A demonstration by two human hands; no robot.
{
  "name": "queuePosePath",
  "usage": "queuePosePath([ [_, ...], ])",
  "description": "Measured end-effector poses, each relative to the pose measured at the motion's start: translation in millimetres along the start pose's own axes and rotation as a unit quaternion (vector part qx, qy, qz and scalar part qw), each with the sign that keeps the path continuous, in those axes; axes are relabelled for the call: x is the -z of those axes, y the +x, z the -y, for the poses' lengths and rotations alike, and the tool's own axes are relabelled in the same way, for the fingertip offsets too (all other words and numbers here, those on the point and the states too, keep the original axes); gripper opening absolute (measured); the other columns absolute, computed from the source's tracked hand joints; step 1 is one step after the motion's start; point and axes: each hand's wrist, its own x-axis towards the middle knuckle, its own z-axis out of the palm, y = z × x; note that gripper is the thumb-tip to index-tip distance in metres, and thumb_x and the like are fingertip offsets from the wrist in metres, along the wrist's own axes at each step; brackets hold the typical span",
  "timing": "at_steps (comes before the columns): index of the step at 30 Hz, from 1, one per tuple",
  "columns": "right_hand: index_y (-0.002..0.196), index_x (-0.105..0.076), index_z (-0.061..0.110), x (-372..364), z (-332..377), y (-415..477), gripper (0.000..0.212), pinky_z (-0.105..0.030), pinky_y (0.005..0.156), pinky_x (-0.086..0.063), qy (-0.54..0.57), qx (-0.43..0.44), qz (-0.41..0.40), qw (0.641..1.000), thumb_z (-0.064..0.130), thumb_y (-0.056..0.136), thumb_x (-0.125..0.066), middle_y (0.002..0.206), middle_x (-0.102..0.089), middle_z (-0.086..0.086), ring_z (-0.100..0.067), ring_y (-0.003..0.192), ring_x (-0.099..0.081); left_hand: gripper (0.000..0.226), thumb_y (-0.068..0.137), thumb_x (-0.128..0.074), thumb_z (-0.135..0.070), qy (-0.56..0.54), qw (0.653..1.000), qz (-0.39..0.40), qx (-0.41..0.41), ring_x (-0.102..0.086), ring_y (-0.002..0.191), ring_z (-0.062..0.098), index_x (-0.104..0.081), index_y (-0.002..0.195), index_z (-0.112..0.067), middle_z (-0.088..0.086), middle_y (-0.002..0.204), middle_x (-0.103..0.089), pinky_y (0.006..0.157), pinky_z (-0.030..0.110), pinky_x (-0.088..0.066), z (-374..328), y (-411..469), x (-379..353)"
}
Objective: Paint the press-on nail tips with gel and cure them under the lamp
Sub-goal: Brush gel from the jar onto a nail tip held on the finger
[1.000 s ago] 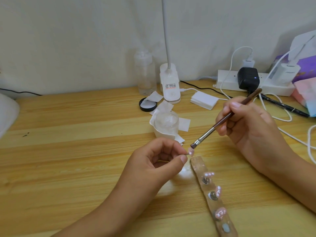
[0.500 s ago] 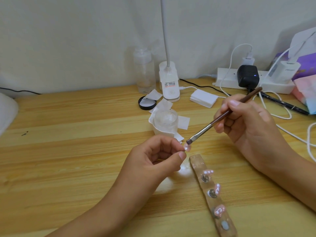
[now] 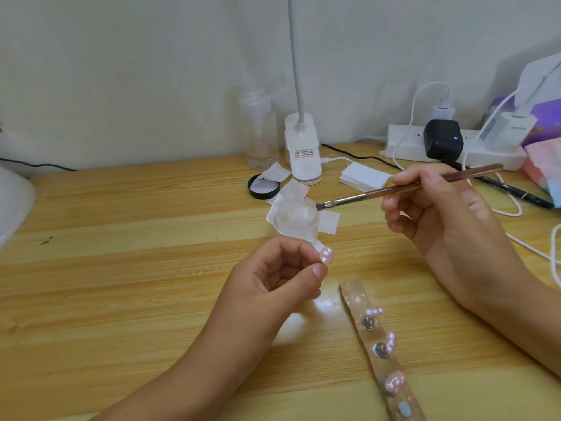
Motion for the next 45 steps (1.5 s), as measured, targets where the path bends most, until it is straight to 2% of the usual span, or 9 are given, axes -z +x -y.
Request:
queuePosePath([
  [5, 0.091, -0.074, 0.026, 4, 0, 1, 0.010, -0.020, 0.064, -0.051, 0.050, -0.045, 0.004, 0.998, 0.021, 0.085, -0.067, 0.075, -0.066, 0.002, -0.009, 0.071, -0.061, 0.010, 0.077, -0.069, -0.021, -0.014, 1.000, -0.010, 0.003, -0.060, 0.070, 0.005, -0.073, 0.083, -0.028, -0.009, 0.077, -0.067, 0.067, 0.013, -0.048, -1, 0, 2],
  [9, 0.078, -0.073, 0.026, -1, 3, 0, 0.008, -0.018, 0.062, -0.051, 0.055, -0.059, -0.001, 0.997, 0.033, 0.078, -0.075, 0.070, -0.064, 0.003, -0.006, 0.064, -0.060, 0.010, 0.077, -0.068, -0.020, -0.008, 1.000, -0.007, 0.001, -0.060, 0.069, 0.002, -0.074, 0.083, -0.025, -0.011, 0.079, -0.070, 0.065, 0.011, -0.048, -1, 1, 1],
  [12, 0.074, -0.071, 0.027, -2, 2, -2, 0.012, -0.019, 0.057, -0.051, 0.043, -0.054, -0.010, 0.998, 0.025, 0.086, -0.070, 0.067, -0.065, -0.001, -0.010, 0.059, -0.060, 0.010, 0.077, -0.068, -0.018, -0.001, 1.000, 0.003, -0.004, -0.058, 0.067, 0.001, -0.073, 0.079, -0.027, -0.012, 0.077, -0.069, 0.065, 0.012, -0.047, -1, 0, 0],
  [14, 0.075, -0.070, 0.027, -3, 2, -2, 0.013, -0.019, 0.056, -0.051, 0.037, -0.052, -0.012, 0.998, 0.021, 0.084, -0.063, 0.065, -0.065, -0.003, -0.011, 0.057, -0.060, 0.012, 0.076, -0.068, -0.018, 0.005, 1.000, 0.005, -0.006, -0.057, 0.066, 0.001, -0.072, 0.077, -0.029, -0.013, 0.076, -0.068, 0.064, 0.012, -0.047, -1, 1, 0],
  [25, 0.077, -0.069, 0.029, -7, 3, -6, 0.007, -0.019, 0.056, -0.050, 0.000, -0.031, 0.021, 0.999, 0.027, 0.083, -0.067, 0.063, -0.067, -0.006, -0.013, 0.058, -0.063, 0.013, 0.073, -0.069, -0.020, 0.022, 1.000, -0.003, 0.003, -0.056, 0.063, 0.001, -0.072, 0.073, -0.032, -0.013, 0.071, -0.066, 0.063, 0.013, -0.047, -1, 0, 0],
  [30, 0.086, -0.064, 0.021, -4, 0, -4, 0.010, -0.020, 0.057, -0.051, -0.016, -0.024, -0.014, 0.999, 0.028, 0.085, -0.072, 0.064, -0.067, -0.006, -0.013, 0.059, -0.064, 0.015, 0.075, -0.068, -0.017, 0.022, 1.000, 0.006, -0.001, -0.057, 0.066, 0.000, -0.072, 0.073, -0.032, -0.013, 0.078, -0.070, 0.064, 0.012, -0.047, -2, 0, -1],
  [36, 0.081, -0.065, 0.022, -4, 1, -4, 0.010, -0.019, 0.053, -0.049, 0.007, -0.022, -0.032, 0.999, 0.020, 0.088, -0.058, 0.061, -0.065, -0.002, -0.011, 0.053, -0.061, 0.006, 0.070, -0.075, -0.026, 0.038, 0.999, 0.002, 0.007, -0.062, 0.079, 0.007, -0.072, 0.073, -0.030, 0.010, 0.090, -0.072, 0.068, 0.016, -0.048, 2, -1, 0],
  [39, 0.074, -0.068, 0.028, -6, 4, -5, 0.019, -0.019, 0.053, -0.050, -0.003, -0.027, 0.002, 1.000, 0.022, 0.089, -0.059, 0.060, -0.064, -0.002, -0.011, 0.052, -0.060, 0.012, 0.064, -0.072, -0.037, 0.043, 0.999, 0.007, 0.003, -0.062, 0.074, 0.005, -0.072, 0.073, -0.030, 0.009, 0.086, -0.072, 0.064, 0.013, -0.047, 4, -2, 0],
  [45, 0.080, -0.066, 0.024, -8, 1, -5, 0.008, -0.020, 0.055, -0.051, -0.027, -0.028, -0.005, 0.999, 0.025, 0.088, -0.064, 0.061, -0.065, -0.006, -0.013, 0.056, -0.063, 0.013, 0.063, -0.072, -0.038, 0.048, 0.999, 0.010, 0.004, -0.063, 0.074, 0.006, -0.071, 0.073, -0.029, 0.006, 0.086, -0.073, 0.064, 0.015, -0.049, 5, -2, 1],
])
